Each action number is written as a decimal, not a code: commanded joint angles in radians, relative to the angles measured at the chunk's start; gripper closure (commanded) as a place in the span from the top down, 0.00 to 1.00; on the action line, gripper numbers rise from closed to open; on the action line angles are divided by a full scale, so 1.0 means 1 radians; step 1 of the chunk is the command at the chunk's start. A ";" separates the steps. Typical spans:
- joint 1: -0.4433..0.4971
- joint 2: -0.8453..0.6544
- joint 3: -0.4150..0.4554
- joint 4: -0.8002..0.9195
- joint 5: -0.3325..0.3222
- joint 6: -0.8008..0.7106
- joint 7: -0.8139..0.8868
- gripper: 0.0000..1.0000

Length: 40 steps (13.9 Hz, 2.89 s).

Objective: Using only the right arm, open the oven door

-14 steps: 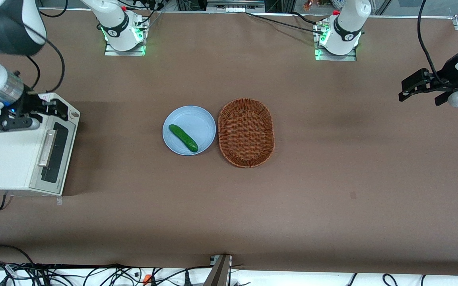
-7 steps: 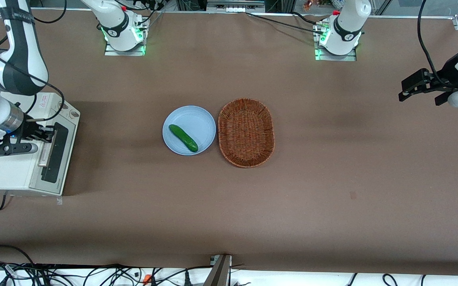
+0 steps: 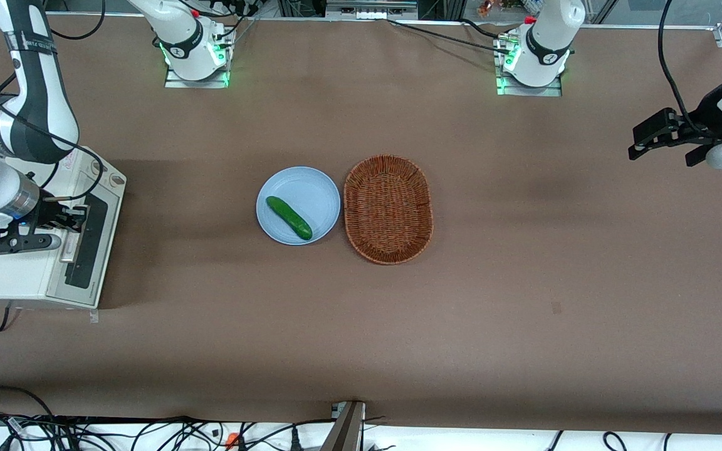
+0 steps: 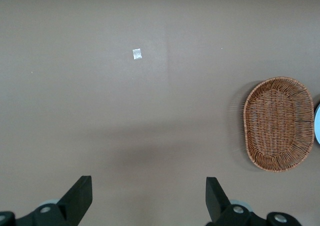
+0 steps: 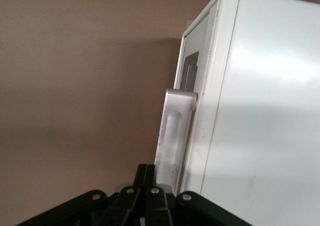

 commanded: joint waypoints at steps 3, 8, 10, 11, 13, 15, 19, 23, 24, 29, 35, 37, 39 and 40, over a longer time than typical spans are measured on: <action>-0.011 0.002 -0.013 -0.010 -0.012 0.016 -0.036 0.00; -0.015 0.011 -0.024 -0.083 -0.011 0.124 -0.036 0.00; -0.014 0.036 -0.026 -0.085 -0.005 0.151 -0.020 0.00; -0.012 0.043 -0.026 -0.080 0.006 0.151 -0.010 0.00; -0.003 0.063 -0.018 -0.073 0.008 0.154 0.058 0.00; 0.034 0.088 -0.017 -0.062 0.011 0.164 0.144 0.00; 0.113 0.164 -0.013 -0.054 0.011 0.250 0.336 0.01; 0.156 0.224 -0.004 0.001 0.014 0.275 0.476 0.52; 0.156 0.229 0.008 0.021 0.034 0.273 0.503 0.75; 0.164 0.220 0.036 0.094 0.106 0.201 0.611 1.00; 0.172 0.134 0.037 0.117 0.090 0.061 0.567 1.00; 0.169 0.049 0.037 0.117 0.092 -0.036 0.446 1.00; 0.166 -0.045 0.039 0.117 0.094 -0.137 0.360 1.00; 0.164 -0.094 0.048 0.117 0.094 -0.189 0.312 1.00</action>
